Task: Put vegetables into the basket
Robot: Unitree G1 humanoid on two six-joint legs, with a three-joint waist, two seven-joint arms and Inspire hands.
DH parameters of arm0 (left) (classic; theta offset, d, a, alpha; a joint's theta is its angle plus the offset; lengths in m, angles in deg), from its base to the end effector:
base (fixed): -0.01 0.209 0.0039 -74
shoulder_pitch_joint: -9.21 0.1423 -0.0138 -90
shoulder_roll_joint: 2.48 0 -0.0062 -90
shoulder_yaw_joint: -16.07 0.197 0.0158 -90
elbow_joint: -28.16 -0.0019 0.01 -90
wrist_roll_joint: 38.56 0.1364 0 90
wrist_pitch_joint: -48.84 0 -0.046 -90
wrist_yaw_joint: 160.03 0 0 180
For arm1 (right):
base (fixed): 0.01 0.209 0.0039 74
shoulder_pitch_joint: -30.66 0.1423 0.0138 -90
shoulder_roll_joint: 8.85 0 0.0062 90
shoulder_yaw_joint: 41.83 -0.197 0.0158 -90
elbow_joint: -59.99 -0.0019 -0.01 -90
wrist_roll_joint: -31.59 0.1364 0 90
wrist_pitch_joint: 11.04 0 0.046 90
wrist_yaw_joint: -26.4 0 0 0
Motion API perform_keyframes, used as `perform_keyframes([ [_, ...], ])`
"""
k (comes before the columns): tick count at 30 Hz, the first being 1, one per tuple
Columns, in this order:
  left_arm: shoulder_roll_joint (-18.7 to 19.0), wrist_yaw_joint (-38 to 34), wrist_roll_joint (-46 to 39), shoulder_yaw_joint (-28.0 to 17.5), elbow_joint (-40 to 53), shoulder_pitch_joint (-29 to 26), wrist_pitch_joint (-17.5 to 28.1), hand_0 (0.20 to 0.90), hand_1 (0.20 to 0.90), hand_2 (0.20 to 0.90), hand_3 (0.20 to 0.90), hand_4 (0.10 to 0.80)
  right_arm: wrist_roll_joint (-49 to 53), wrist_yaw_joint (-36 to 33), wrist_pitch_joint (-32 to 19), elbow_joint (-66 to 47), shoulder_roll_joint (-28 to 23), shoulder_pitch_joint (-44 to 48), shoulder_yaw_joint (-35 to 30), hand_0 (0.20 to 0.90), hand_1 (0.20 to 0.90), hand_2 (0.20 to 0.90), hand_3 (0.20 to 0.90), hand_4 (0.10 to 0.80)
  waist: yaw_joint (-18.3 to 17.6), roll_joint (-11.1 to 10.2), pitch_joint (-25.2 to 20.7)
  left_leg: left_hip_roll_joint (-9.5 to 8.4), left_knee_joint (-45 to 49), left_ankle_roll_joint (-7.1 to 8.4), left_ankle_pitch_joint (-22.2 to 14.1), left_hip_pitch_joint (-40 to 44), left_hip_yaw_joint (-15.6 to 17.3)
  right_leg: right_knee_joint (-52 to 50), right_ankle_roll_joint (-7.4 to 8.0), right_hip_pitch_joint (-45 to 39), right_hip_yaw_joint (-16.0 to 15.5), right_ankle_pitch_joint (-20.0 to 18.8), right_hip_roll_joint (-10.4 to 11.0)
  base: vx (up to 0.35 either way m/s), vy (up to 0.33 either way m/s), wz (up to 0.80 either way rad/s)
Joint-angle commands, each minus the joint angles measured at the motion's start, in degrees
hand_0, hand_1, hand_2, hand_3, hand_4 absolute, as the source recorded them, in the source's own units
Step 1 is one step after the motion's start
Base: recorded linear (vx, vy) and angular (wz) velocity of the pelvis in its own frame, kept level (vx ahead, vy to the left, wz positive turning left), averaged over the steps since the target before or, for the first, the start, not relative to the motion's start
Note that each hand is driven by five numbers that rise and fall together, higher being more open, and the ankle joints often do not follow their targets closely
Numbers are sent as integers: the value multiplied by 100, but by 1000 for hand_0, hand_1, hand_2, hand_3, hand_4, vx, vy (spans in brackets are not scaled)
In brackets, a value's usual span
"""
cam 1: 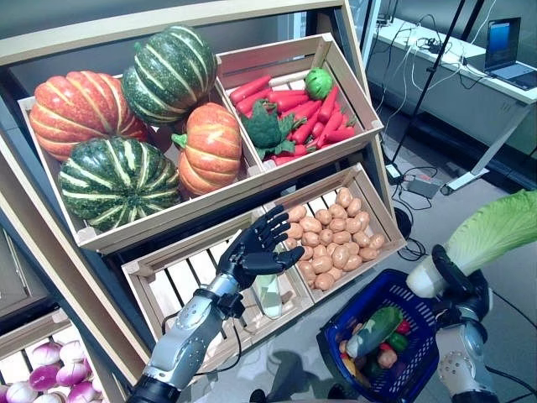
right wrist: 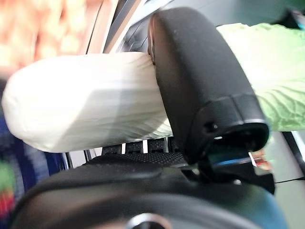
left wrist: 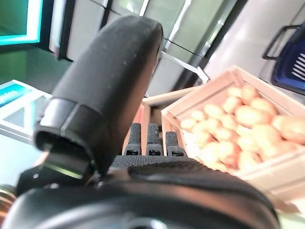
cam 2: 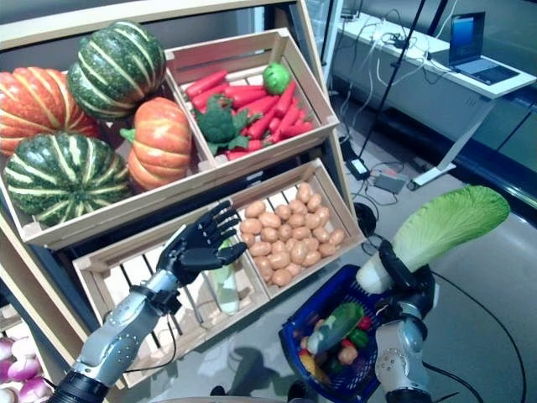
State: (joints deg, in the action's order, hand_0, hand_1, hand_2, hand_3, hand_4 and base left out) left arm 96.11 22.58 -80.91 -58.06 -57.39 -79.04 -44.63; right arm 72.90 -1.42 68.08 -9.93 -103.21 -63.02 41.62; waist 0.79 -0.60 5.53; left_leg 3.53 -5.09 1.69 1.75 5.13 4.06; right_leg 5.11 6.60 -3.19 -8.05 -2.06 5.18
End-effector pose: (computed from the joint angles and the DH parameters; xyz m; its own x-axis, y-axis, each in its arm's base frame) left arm 0.1883 0.1795 0.0322 0.9368 -0.3312 -0.1129 0.2783 0.9008 -0.3335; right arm 0.1691 -0.2677 -0.0099 0.6668 -0.6851 -0.2933 0.7433 0.6395 0.1961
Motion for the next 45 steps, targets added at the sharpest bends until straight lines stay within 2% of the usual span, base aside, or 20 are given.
perform_keyframes([
  [1, 188, 1, 230, -299, 199, -337, 437, 900, 900, 900, 900, 800, -959, -565, -162, -428, -676, 752, -134, 300, 300, 300, 300, 400, 47, -227, -73, -89, 63, -127, 37, -262, -93, -180, -69, 78, -28, -297, 112, -146, -90, 2],
  [4, 303, -91, 228, -308, 110, -502, 702, 900, 900, 900, 900, 800, -931, -868, -194, -354, -874, 967, -61, 300, 300, 300, 300, 400, 115, -211, 209, -95, 106, -128, 112, -654, -169, -315, -111, 483, 10, -291, 70, -223, -108, 2],
  [5, 350, -111, 220, -350, 77, -641, 818, 900, 900, 900, 900, 800, -1060, -1057, -235, -256, -971, 1115, -15, 300, 300, 300, 300, 400, 158, -194, 437, -100, 92, -126, 164, -864, -230, -339, -130, 683, 11, -315, 31, -281, -114, 3],
  [9, 430, -167, 323, -440, 158, -762, 976, 900, 900, 900, 900, 800, -989, -1246, -231, -123, -1079, 1357, 45, 300, 300, 300, 300, 400, 213, -188, 762, -69, 82, -108, 245, -1201, -278, -344, -177, 951, 7, -348, -49, -241, -120, 7],
  [12, 530, -344, 358, -475, 160, -943, 1215, 900, 900, 900, 900, 800, -762, -1404, -338, 136, -1241, 1696, 87, 300, 300, 300, 300, 400, 275, -147, 1173, -49, 192, -68, 348, -1666, -328, -483, -232, 1303, -77, -343, -131, -241, -121, 14],
  [18, 584, -795, 360, -489, 75, -1262, 1745, 900, 900, 900, 900, 800, -627, -1542, -476, 518, -1418, 2381, 230, 300, 300, 300, 300, 400, 336, -47, 1808, -177, 1362, 8, 278, -2791, -440, -1367, -364, 2111, -334, -147, -122, -225, -50, 18],
  [19, 553, -850, 352, -506, 65, -1344, 1834, 900, 900, 900, 900, 800, -704, -1627, -450, 426, -1408, 2480, 258, 300, 300, 300, 300, 400, 340, -32, 1936, -243, 1700, -9, 212, -3028, -456, -1646, -384, 2331, -358, -94, -87, -196, 18, 8],
  [22, 442, -936, 366, -551, -5, -1469, 1973, 900, 900, 900, 900, 800, -933, -1592, -364, 352, -1336, 2563, 231, 300, 300, 300, 300, 400, 337, 14, 2093, -297, 2410, -35, -5, -3498, -504, -2306, -422, 2760, -384, 96, 40, -113, 38, 2],
  [25, 312, -1078, 453, -601, 31, -1557, 2082, 900, 900, 900, 900, 800, -1101, -1563, -286, 226, -1328, 2643, 223, 300, 300, 300, 300, 400, 327, 47, 2226, -329, 2915, -73, -232, -3879, -417, -2823, -449, 3159, -352, 300, 119, -83, 48, 8],
  [30, 201, -1123, 516, -648, -80, -1667, 2115, 900, 900, 900, 900, 800, -967, -1571, -721, 91, -1212, 2722, 36, 300, 300, 300, 300, 400, 329, 126, 2296, -403, 3563, -167, -503, -4385, -316, -3686, -484, 3814, -287, 571, 285, -72, 38, 9],
  [34, 139, -1157, 544, -687, -179, -1674, 2195, 900, 900, 900, 900, 800, -935, -1607, -898, 41, -1117, 2654, -156, 300, 300, 300, 300, 400, 296, 214, 2332, -429, 3991, -162, -631, -4713, -229, -4170, -483, 4166, -189, 710, 385, -28, 60, -2],
  [45, 99, -1469, 675, -873, -243, -1514, 2566, 900, 900, 900, 900, 800, -630, -1842, -1350, 44, -961, 2208, -655, 300, 300, 300, 300, 400, 164, 230, 2426, -389, 4558, -267, -912, -5114, -93, -4715, -537, 4610, -9, 836, 245, 2, 20, -4],
])
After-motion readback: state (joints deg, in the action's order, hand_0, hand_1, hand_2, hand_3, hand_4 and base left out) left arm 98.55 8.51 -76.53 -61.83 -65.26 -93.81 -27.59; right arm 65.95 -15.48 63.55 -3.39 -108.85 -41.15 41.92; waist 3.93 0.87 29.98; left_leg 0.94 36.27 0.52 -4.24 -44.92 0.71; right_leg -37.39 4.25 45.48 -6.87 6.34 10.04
